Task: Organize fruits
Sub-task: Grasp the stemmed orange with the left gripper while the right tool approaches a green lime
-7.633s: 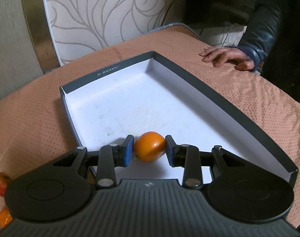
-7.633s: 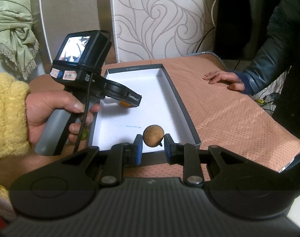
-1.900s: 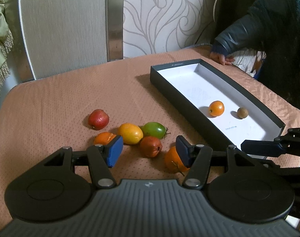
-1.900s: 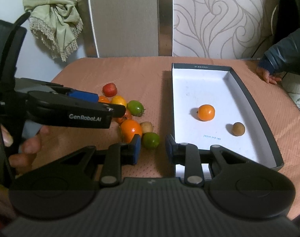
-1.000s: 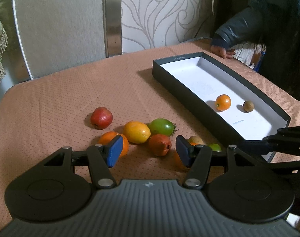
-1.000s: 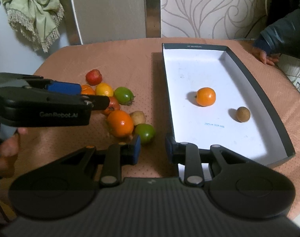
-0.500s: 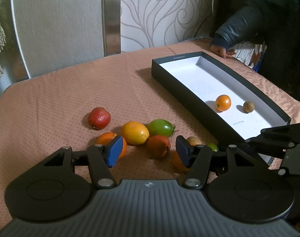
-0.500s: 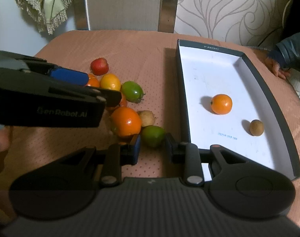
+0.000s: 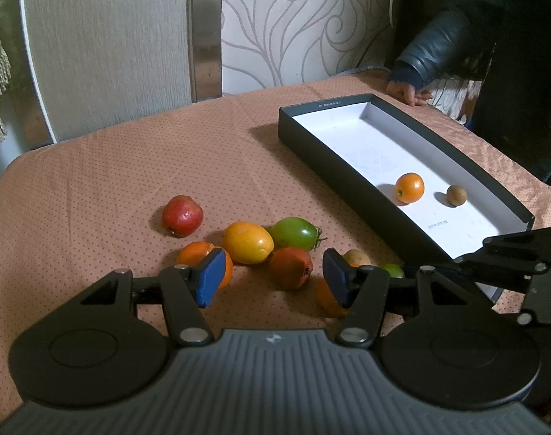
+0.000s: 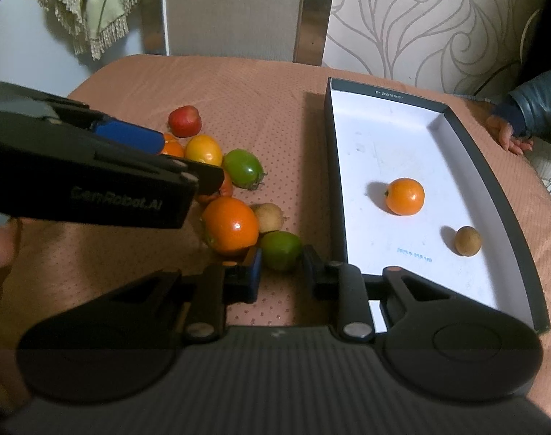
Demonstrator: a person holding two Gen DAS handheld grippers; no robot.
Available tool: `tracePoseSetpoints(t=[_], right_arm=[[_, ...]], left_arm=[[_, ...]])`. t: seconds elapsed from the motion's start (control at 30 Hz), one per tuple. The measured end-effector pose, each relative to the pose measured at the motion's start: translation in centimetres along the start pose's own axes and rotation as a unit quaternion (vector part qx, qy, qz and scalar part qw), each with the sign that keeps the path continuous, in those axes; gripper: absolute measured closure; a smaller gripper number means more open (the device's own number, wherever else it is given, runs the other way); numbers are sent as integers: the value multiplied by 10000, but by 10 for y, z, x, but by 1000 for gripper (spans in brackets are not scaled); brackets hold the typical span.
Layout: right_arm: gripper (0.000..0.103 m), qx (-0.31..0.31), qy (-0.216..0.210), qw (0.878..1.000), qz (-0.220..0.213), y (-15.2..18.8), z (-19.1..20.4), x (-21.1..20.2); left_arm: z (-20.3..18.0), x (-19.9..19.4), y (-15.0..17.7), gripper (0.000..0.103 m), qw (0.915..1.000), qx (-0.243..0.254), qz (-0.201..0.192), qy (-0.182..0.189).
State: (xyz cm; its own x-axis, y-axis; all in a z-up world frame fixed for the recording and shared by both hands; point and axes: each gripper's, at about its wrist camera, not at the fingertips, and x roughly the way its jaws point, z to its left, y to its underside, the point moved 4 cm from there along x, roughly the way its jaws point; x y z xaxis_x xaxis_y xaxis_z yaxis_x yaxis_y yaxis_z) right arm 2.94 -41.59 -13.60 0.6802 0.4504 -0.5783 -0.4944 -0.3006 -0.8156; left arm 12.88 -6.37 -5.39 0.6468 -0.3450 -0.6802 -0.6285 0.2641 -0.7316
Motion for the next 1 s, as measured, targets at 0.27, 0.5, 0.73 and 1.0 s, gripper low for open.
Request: tracePoseSetpoints(t=[0.27,0.5,0.73,1.0], right_arm=[[76,273,-144,9994,-183,0,-8,-22],[76,354,-148,9988,-290,4,-12,-36],[76,414,-191,9985,-296,8,-13,-39],[76,442,-218,9987,-155,15,-16,-40]], left_arm=[[-1,-1,2,38,10000,27,6,45],[1,-3,5,38,9999,-30,11,119],[-11,-10,7,38,9992,166,-71,344],[-27,-9,13,38,9973,319,16,654]])
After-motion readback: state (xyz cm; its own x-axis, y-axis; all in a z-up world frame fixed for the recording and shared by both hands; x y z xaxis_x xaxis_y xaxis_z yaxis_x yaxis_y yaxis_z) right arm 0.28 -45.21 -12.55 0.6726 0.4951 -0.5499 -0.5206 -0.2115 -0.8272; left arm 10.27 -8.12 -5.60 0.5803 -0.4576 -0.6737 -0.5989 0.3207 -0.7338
